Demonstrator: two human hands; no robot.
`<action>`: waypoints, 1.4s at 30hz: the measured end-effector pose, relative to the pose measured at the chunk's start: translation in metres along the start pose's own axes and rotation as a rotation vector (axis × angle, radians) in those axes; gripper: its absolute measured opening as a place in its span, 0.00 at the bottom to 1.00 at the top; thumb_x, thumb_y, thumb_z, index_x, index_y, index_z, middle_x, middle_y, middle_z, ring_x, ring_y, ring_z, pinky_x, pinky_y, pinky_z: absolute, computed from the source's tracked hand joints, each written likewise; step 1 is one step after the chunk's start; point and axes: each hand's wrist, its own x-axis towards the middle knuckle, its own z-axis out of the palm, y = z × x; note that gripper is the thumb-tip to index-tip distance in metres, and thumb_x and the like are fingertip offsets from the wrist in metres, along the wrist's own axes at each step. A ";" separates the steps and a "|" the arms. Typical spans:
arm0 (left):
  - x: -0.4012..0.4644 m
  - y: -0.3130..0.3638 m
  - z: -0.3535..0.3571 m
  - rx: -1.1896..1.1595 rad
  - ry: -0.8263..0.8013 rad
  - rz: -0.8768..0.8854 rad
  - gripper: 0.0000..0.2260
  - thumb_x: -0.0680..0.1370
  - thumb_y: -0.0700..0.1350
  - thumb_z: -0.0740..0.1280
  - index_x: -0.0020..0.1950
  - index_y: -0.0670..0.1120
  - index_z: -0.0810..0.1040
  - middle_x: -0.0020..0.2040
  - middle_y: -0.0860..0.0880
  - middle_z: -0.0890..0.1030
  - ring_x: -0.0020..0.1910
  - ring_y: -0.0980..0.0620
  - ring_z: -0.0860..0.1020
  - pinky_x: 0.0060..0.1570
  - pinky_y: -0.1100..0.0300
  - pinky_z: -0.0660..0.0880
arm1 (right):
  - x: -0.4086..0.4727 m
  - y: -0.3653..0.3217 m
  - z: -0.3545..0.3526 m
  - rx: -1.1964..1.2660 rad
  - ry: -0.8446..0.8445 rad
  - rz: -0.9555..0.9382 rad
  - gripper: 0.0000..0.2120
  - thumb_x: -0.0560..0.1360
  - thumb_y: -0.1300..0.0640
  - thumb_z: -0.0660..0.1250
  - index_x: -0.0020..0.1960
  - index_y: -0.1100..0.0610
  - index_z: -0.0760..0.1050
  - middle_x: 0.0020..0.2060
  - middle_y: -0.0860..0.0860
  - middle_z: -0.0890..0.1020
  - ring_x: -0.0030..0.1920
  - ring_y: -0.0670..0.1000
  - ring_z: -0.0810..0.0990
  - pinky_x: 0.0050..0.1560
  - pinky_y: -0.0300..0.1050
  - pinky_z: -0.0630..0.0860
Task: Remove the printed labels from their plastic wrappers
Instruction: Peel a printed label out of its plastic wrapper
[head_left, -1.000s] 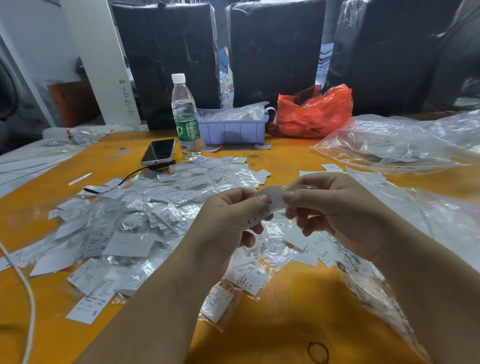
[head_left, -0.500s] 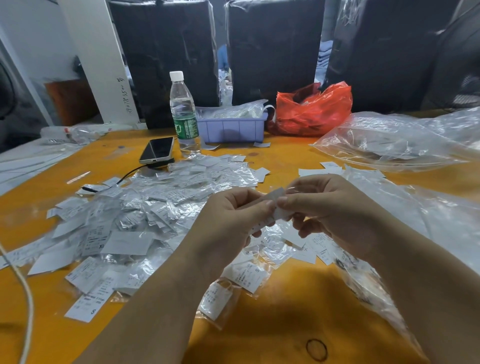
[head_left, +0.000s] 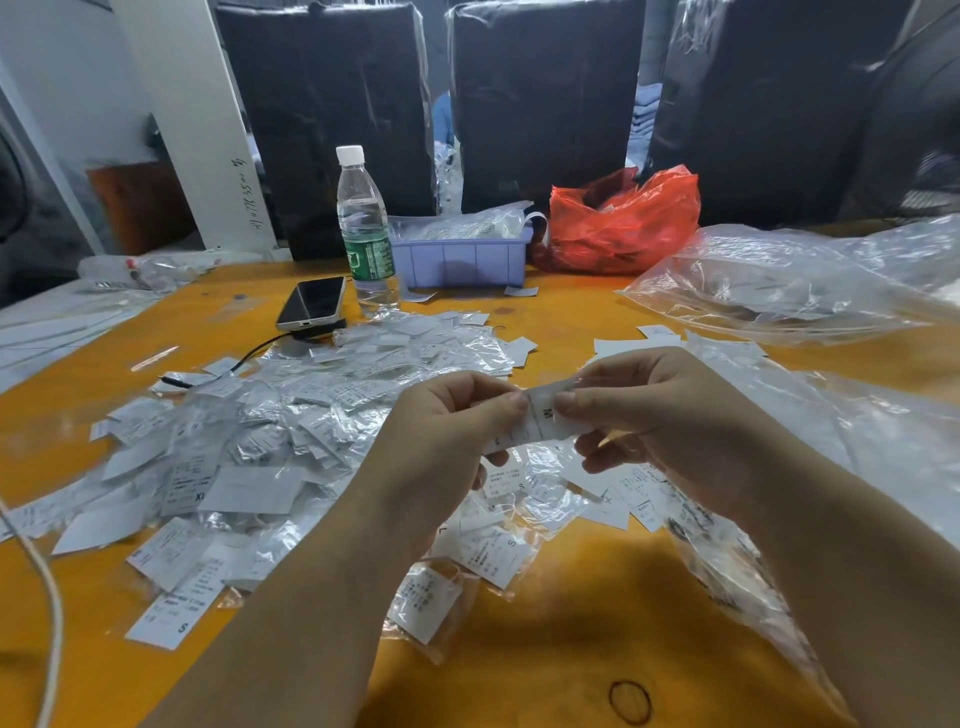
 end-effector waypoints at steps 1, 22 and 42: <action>-0.001 0.000 0.000 0.036 -0.005 0.024 0.04 0.77 0.41 0.69 0.44 0.43 0.82 0.30 0.55 0.79 0.29 0.59 0.75 0.26 0.66 0.70 | 0.000 0.000 0.000 -0.001 -0.014 0.004 0.05 0.69 0.59 0.74 0.41 0.61 0.84 0.34 0.55 0.81 0.32 0.50 0.79 0.34 0.40 0.78; 0.000 -0.001 0.000 0.071 0.028 0.112 0.04 0.79 0.43 0.67 0.48 0.45 0.82 0.37 0.51 0.83 0.34 0.56 0.78 0.30 0.63 0.75 | 0.001 0.002 0.004 0.044 0.131 0.020 0.12 0.61 0.55 0.75 0.39 0.62 0.79 0.36 0.56 0.84 0.32 0.49 0.82 0.33 0.42 0.79; -0.005 -0.002 0.005 0.149 -0.014 0.180 0.13 0.73 0.45 0.75 0.55 0.55 0.77 0.40 0.51 0.83 0.35 0.55 0.81 0.32 0.63 0.76 | -0.002 0.013 0.022 0.116 0.187 -0.042 0.09 0.62 0.50 0.74 0.37 0.55 0.83 0.35 0.54 0.84 0.34 0.47 0.81 0.33 0.41 0.77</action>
